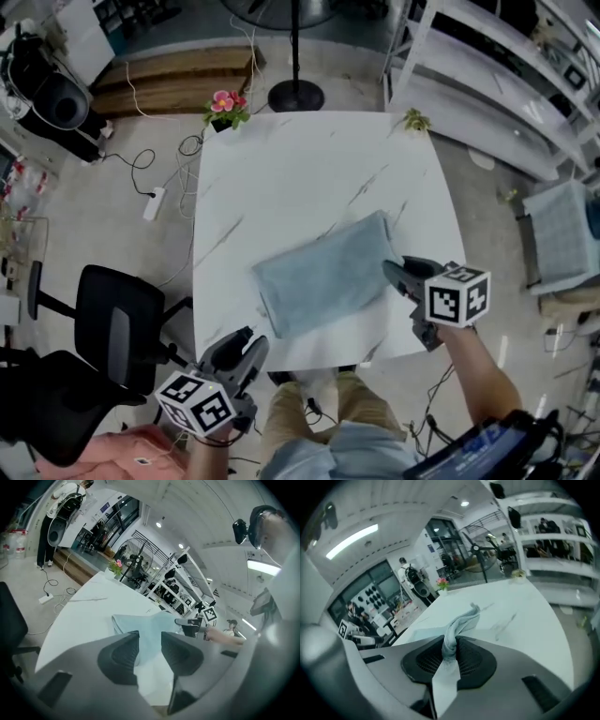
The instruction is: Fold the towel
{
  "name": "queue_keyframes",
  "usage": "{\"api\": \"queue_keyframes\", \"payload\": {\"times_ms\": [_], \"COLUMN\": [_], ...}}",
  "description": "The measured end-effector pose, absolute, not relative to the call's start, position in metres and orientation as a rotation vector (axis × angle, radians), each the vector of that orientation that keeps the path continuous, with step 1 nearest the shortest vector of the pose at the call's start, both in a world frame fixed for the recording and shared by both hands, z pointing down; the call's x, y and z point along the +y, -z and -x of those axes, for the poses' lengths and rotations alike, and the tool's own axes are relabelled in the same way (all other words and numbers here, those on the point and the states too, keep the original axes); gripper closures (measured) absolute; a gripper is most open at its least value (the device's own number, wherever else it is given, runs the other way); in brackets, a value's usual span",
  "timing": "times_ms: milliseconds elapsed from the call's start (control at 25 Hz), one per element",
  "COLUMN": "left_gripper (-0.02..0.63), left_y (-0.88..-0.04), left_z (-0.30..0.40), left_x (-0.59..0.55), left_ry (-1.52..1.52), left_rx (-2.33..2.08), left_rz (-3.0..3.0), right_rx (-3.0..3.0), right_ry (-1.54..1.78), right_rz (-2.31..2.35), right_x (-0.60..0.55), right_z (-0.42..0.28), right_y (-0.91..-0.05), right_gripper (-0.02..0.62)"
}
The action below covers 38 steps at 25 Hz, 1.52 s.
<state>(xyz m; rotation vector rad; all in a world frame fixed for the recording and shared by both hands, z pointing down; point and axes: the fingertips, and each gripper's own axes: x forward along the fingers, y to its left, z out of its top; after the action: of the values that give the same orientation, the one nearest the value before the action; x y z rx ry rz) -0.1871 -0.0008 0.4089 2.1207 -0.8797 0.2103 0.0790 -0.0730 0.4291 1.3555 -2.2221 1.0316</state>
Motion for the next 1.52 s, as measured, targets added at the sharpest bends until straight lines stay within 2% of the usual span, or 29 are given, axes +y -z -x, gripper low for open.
{"api": "queue_keyframes", "payload": {"times_ms": [320,720,1360,1520], "left_gripper": [0.459,0.463,0.465,0.465], "left_y": [-0.394,-0.396,-0.417,-0.417], "left_z": [0.236,0.278,0.291,0.289], "left_x": [0.020,0.041,0.052,0.050], "left_ry": [-0.130,-0.103,-0.111,-0.119], "left_rx": [-0.972,-1.042,-1.026,-1.017], "left_rz": [-2.112,-2.068,-2.035,-2.039], "right_rx": [-2.267,-2.180,-2.042,-2.096], "right_ry": [-0.429,-0.024,0.129,0.088], "right_rz": [-0.987,-0.638,-0.368,-0.348], "right_x": [-0.060,-0.034,-0.001,0.007], "right_z": [0.035,0.136,0.174,0.181], "right_y": [-0.388,-0.426,-0.507,-0.496], "right_gripper": [0.518,0.520,0.513,0.466]}}
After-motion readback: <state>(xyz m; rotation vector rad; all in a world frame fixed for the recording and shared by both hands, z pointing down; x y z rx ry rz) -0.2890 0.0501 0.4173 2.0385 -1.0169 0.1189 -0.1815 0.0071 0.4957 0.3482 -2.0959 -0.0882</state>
